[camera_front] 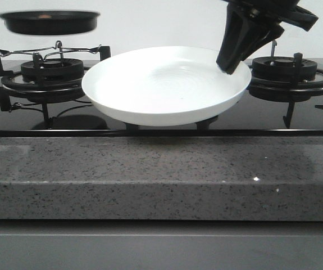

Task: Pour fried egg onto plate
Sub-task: 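Lift the black pan with the left gripper and tip egg onto plate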

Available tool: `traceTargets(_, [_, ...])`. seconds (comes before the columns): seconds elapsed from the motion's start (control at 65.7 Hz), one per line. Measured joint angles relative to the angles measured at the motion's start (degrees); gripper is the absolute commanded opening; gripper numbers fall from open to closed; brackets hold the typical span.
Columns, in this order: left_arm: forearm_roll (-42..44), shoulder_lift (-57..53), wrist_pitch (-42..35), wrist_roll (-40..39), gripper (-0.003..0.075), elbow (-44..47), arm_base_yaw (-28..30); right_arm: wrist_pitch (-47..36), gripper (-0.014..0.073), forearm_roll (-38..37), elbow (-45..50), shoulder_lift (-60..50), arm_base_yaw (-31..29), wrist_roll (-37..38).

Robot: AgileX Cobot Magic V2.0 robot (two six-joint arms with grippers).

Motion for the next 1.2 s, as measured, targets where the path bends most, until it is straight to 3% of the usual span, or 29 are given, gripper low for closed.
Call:
traceTargets(0.228, [0.04, -6.67, 1.82, 2.98, -0.0020, 0.00, -1.20, 0.00, -0.0067, 0.00, 0.00, 0.00, 0.00, -0.10])
traceTargets(0.426, [5.81, -13.51, 0.37, 6.88, -0.0020, 0.75, -7.14, 0.00, -0.0067, 0.00, 0.00, 0.00, 0.00, -0.10])
traceTargets(0.731, [20.20, -22.09, -9.95, 12.53, -0.0020, 3.70, -21.15, 0.00, -0.0067, 0.00, 0.00, 0.00, 0.00, -0.10])
traceTargets(1.203, [49.33, -34.50, -30.11, 13.08, -0.0020, 9.61, -44.83, 0.00, -0.0067, 0.00, 0.00, 0.00, 0.00, -0.10])
